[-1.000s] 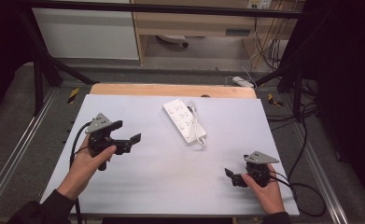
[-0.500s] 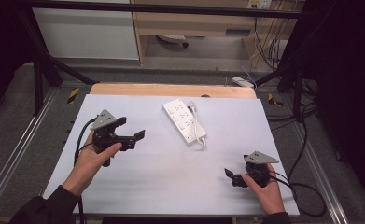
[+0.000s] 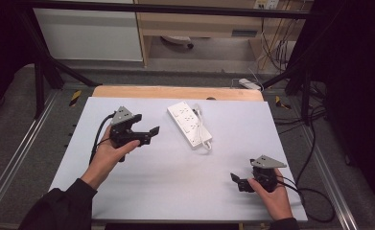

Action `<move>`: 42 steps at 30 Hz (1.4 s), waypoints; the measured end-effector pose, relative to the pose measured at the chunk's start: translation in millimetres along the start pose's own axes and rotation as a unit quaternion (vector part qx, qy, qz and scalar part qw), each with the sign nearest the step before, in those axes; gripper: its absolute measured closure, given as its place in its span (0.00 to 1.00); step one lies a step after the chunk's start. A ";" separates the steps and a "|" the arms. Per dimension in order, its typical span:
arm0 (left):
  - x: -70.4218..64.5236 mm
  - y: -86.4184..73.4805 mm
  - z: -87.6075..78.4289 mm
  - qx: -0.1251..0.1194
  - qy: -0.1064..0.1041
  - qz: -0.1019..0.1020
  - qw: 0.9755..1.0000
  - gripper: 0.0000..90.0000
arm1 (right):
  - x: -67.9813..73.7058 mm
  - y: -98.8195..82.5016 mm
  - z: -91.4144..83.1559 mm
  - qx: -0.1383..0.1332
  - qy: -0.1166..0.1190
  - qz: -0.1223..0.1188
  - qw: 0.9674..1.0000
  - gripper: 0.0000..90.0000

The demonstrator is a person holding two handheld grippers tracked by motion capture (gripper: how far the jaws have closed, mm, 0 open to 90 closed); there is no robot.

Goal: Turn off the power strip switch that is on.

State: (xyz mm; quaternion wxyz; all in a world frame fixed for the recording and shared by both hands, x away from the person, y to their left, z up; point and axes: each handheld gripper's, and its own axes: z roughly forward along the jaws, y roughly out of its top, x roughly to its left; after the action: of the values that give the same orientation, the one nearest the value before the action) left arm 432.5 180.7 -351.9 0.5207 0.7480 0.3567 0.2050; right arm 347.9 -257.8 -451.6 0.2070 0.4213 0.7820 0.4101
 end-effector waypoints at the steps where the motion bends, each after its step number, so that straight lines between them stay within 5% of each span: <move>1: 0.0 0.2 3.4 0.000 0.000 0.002 1.000 0.17 | 0.1 0.1 -0.4 0.000 0.000 0.001 1.000 0.04; 10: -2.5 3.0 33.9 0.003 0.006 0.015 1.000 0.27 | 0.4 0.5 -0.4 -0.001 0.004 0.000 1.000 0.04; 29: -0.4 4.9 84.4 0.005 0.005 0.005 1.000 0.40 | 0.8 1.2 0.0 -0.003 0.010 0.000 1.000 0.04; 42: 5.9 -1.7 110.0 0.019 0.009 0.004 1.000 0.72 | 1.0 0.9 0.3 -0.002 0.009 0.000 1.000 0.04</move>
State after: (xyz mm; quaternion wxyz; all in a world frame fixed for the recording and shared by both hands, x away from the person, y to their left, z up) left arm 510.4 115.9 -394.9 0.5025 0.7574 0.3621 0.2066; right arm 348.0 -256.6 -451.0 0.2009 0.4173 0.7828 0.4157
